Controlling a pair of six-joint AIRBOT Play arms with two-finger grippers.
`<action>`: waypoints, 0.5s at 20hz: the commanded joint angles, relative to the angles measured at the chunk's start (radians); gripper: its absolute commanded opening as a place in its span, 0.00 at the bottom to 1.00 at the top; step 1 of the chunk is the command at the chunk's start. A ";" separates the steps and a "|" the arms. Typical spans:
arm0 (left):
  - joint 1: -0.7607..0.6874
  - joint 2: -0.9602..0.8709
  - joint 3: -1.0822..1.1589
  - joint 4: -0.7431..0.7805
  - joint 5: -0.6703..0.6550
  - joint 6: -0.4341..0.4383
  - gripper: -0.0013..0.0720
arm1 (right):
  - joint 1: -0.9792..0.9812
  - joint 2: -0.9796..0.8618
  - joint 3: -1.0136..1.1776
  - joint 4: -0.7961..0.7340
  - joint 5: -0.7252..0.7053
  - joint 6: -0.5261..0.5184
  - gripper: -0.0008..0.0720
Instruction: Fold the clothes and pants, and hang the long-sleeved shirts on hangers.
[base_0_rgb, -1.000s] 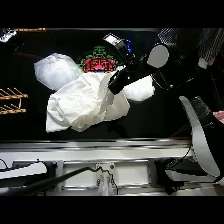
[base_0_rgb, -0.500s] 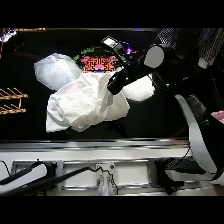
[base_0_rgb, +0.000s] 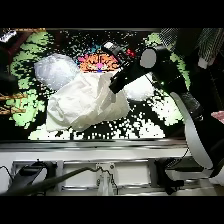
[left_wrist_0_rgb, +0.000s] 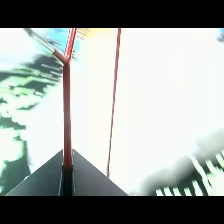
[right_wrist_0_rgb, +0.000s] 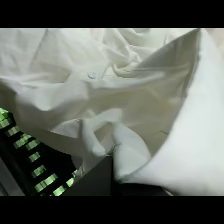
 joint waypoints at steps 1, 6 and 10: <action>-0.129 0.218 -0.085 -0.040 -0.172 0.074 0.03 | -0.003 0.026 0.001 -0.023 0.051 0.000 0.05; -0.152 0.285 -0.101 -0.033 -0.236 0.216 0.03 | -0.003 0.083 0.001 -0.022 0.132 0.000 0.05; -0.153 0.187 -0.103 -0.138 -0.224 0.359 0.03 | -0.003 0.109 0.001 -0.023 0.183 0.000 0.05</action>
